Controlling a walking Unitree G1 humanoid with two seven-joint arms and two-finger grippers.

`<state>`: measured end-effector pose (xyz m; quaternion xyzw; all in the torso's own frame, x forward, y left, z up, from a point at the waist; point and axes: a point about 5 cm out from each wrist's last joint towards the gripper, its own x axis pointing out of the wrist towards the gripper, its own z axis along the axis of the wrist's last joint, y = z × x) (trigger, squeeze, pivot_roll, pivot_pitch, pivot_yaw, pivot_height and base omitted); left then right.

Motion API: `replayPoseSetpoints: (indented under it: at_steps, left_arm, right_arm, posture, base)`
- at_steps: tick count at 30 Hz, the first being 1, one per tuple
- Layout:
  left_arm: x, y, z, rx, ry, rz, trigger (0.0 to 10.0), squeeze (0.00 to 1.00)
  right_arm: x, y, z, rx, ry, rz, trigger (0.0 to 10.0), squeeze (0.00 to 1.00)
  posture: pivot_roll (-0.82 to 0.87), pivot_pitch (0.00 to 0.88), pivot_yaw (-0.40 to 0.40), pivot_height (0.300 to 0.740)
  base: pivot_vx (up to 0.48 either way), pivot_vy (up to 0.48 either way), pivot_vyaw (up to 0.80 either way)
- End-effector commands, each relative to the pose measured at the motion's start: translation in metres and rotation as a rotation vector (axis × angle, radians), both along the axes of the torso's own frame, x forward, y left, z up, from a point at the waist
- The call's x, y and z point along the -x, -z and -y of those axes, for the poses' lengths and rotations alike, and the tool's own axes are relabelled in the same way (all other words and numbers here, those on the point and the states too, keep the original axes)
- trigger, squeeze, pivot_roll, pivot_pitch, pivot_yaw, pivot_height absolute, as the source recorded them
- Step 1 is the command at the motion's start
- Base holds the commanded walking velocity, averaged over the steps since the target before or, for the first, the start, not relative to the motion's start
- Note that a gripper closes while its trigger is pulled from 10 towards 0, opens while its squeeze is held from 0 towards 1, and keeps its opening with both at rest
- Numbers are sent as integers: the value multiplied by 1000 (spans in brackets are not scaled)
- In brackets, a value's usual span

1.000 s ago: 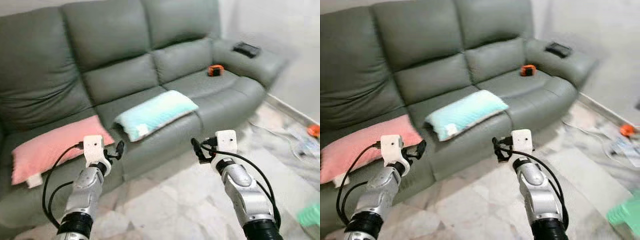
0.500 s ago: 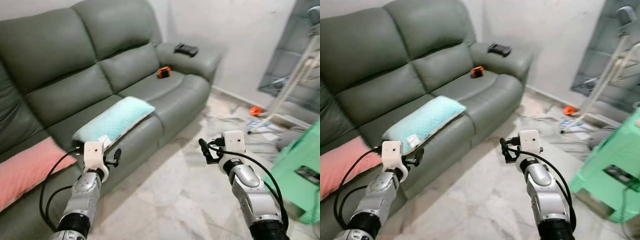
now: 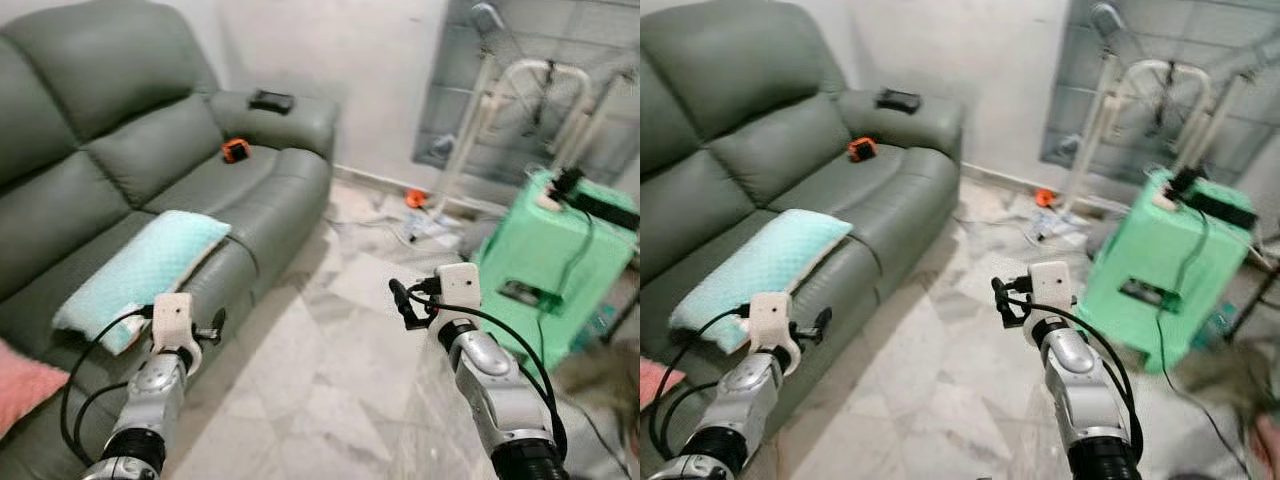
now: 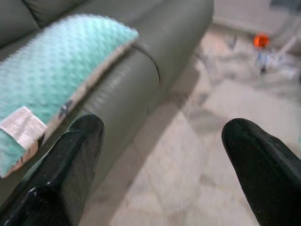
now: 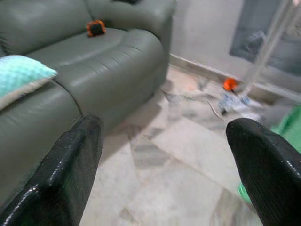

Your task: Move the pillow to the sofa

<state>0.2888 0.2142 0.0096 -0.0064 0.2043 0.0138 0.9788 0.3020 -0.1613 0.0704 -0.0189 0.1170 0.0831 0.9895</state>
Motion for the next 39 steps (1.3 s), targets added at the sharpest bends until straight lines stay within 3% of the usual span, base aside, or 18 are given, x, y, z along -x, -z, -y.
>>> replayPoseSetpoints:
  at_steps: [1, 12, 15, 16, 18, 21, 22, 23, 24, 28, 31, 39]
  left_arm:
    - [-1, 1, 0, 0, 10, -10, 10000, 0]
    - [30, 36, -14, -72, -23, -249, 10000, 0]
    - [52, 53, -17, -68, -32, -354, 10000, 0]
    - [65, 61, -19, -68, -34, -412, 10000, 0]
    - [67, 63, -19, -68, -34, -422, 10000, 0]
    - [90, 76, -24, -92, -46, -514, 10000, 0]
    - [90, 76, -24, -92, -46, -514, 10000, 0]
    - [102, 82, -26, -107, -42, -563, 10000, 0]
    - [102, 82, -26, -107, -42, -563, 10000, 0]
    - [108, 85, -25, -76, -50, -582, 10000, 0]
    - [108, 85, -24, -78, -47, -585, 10000, 0]
    - [110, 87, -23, -75, -20, -598, 10000, 0]
  right_arm:
    - [1, 7, 11, 23, 39, -22, 10000, 0]
    - [21, 60, 44, 81, 142, -197, 10000, 0]
    - [36, 81, 48, 78, 178, -290, 10000, 0]
    - [45, 92, 49, 106, 176, -336, 10000, 0]
    - [49, 97, 48, 123, 172, -362, 10000, 0]
    - [68, 115, 49, 141, 181, -461, 10000, 0]
    - [68, 115, 49, 141, 181, -461, 10000, 0]
    - [84, 127, 48, 165, 175, -538, 10000, 0]
    - [84, 127, 48, 165, 175, -538, 10000, 0]
    - [114, 146, 51, 267, 110, -671, 10000, 0]
    - [124, 151, 55, 310, 78, -709, 10000, 0]
    - [130, 151, 66, 317, 108, -721, 10000, 0]
  posture:
    - [-203, 0, 58, 740]
    - [-204, 0, 64, 740]
    - [-211, 0, 70, 740]
    - [-215, 0, 71, 740]
    - [-215, 0, 71, 740]
    - [-215, 0, 67, 740]
    - [-215, 0, 67, 740]
    - [-220, 0, 67, 740]
    - [-220, 0, 67, 740]
    - [-207, 0, 58, 740]
    - [-202, 0, 55, 740]
    - [-221, 0, 65, 740]
  base:
    - [0, 0, -788]
    - [0, 0, -574]
    - [0, 0, 0]
    - [0, 0, 0]
    - [0, 0, 0]
    - [0, 0, 0]
    - [0, 0, 0]
    - [0, 0, 0]
    - [0, 0, 0]
    - [0, 0, 0]
    - [0, 0, 0]
    - [267, 0, 0]
